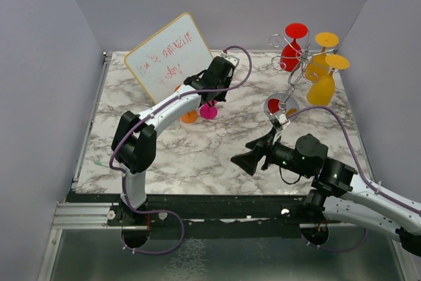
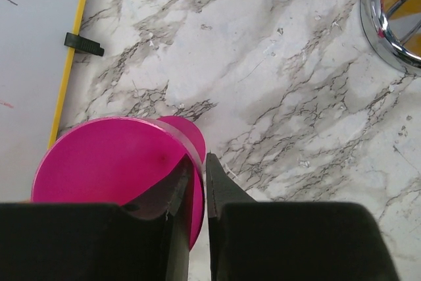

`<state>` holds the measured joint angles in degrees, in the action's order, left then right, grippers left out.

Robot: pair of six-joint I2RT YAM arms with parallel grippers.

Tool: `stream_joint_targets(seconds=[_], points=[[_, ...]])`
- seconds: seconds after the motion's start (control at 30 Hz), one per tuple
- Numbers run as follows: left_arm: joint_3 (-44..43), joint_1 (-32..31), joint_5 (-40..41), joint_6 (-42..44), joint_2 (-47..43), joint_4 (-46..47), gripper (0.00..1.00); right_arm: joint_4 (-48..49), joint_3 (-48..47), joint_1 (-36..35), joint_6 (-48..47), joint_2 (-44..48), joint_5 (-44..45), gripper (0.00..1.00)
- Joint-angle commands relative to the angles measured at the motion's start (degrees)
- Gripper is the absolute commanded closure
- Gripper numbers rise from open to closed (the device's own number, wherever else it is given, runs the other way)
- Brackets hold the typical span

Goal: Take the wine glass off the wine glass rack
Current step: Place the wine glass at the center of the board.

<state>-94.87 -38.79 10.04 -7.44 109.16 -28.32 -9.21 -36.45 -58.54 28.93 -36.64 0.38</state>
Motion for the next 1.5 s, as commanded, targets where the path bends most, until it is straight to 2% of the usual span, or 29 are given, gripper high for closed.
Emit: stream_joint_targets(seconds=[0.0,0.07,0.13,0.2,0.47,0.6,0.7,0.77,0.9,1.1,1.2,1.3,1.37,1.43,1.47], points=[[0.8,0.3,-0.5,-0.5,-1.9,0.8,0.86,-0.7,-0.6,-0.1,0.1,-0.1,1.1,0.0],[0.9,0.3,-0.3,-0.3,-2.0,0.8,0.8,-0.7,-0.5,-0.2,0.1,0.0,1.2,0.0],[1.2,0.4,-0.4,-0.1,-2.3,0.8,0.66,-0.7,-0.3,-0.2,0.1,0.2,1.3,0.0],[1.4,0.3,-0.8,-0.2,-2.7,0.9,0.6,-0.7,-0.3,-0.2,0.1,0.2,1.4,0.0],[-1.7,0.4,-3.1,0.1,-4.2,0.1,0.48,-2.4,-0.8,-0.2,0.8,0.9,3.7,0.0],[-2.8,0.4,-4.5,-0.2,-6.3,-0.3,0.46,-4.1,0.2,-0.2,6.8,2.5,10.3,0.0],[-2.8,0.4,-5.7,-0.2,-9.1,-0.3,0.45,-5.4,0.7,-0.1,8.1,3.3,11.6,0.0],[-2.6,0.4,-6.3,-0.2,-11.2,-0.4,0.41,-6.9,0.7,-0.2,10.3,3.8,13.2,0.0],[-1.5,0.4,-7.3,-0.4,-15.6,-0.6,0.3,-10.4,1.8,-0.1,18.7,6.5,23.0,0.0],[4.8,0.5,-7.1,-0.7,-24.6,-0.6,0.22,-7.2,4.6,-0.2,16.0,12.0,24.4,0.0],[8.8,0.6,-6.2,-1.1,-29.5,-0.6,0.19,-11.5,1.6,-0.2,14.8,9.8,26.4,0.0],[12.4,0.7,-5.7,-1.5,-33.5,-0.7,0.17,-20.8,-4.2,-0.2,15.5,3.4,31.0,0.0],[14.6,0.7,-5.8,-2.1,-35.9,-0.8,0.16,-26.3,-9.1,-0.2,20.7,-0.7,36.4,0.0],[16.9,0.7,-5.3,-3.1,-38.5,-0.8,0.15,-34.3,-14.9,-0.2,30.9,-3.5,40.7,0.0],[18.2,0.7,-5.0,-3.5,-39.7,-0.8,0.15,-34.0,-15.8,-0.1,29.6,-3.7,40.6,0.0]])
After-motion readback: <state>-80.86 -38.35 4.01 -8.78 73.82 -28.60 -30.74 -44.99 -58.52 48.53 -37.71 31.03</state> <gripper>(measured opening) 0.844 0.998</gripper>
